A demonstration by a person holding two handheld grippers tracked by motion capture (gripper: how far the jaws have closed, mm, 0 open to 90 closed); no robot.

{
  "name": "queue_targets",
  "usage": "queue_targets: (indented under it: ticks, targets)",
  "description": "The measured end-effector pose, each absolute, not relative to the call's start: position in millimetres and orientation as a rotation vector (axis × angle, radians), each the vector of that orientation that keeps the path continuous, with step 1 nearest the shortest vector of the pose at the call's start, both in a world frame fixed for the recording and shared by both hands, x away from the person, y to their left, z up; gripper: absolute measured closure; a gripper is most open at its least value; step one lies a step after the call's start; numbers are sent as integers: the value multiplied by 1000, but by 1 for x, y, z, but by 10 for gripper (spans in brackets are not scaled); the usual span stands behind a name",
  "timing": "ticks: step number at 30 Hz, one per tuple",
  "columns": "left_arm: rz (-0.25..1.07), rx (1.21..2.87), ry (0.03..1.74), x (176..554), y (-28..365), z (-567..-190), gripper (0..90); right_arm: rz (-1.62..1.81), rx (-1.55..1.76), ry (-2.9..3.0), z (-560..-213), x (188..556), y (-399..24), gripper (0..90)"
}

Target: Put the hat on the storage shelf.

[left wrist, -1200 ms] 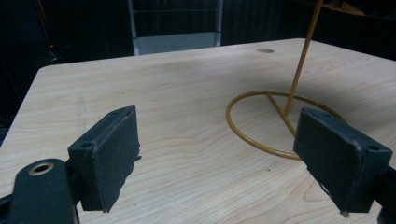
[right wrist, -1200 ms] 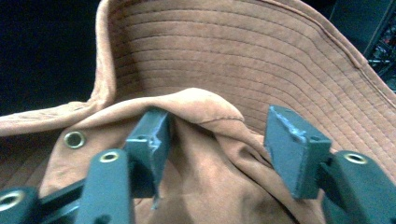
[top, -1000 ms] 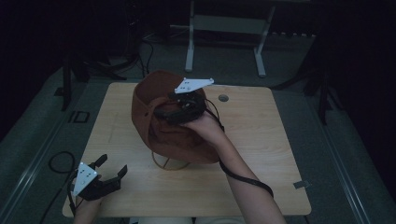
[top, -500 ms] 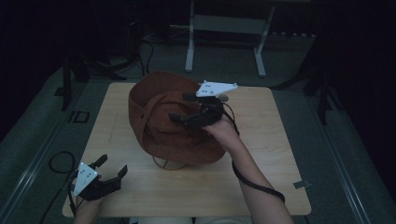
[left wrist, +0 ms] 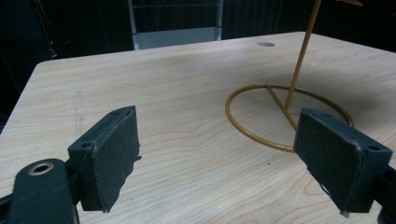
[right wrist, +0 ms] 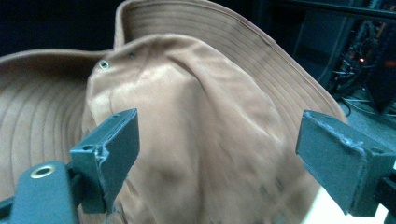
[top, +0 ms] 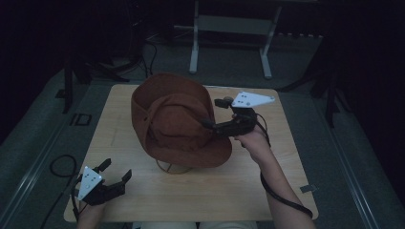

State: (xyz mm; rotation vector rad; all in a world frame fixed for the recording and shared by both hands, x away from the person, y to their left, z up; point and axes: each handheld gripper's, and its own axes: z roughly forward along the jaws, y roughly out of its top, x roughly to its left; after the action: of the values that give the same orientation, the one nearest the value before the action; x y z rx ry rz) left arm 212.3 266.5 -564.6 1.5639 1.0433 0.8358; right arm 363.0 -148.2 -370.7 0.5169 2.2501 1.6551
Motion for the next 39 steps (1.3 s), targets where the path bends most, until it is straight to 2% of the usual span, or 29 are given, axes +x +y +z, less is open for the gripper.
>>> queue_targets:
  ticks: [18,39]
  targets:
    - [838,1572,1043,213,267,-566,151,1541,758,2217,-439,359,-240,138]
    - [837,1584,1042,214,269,-568,151,1393,954,2230,-527,350,-289,138]
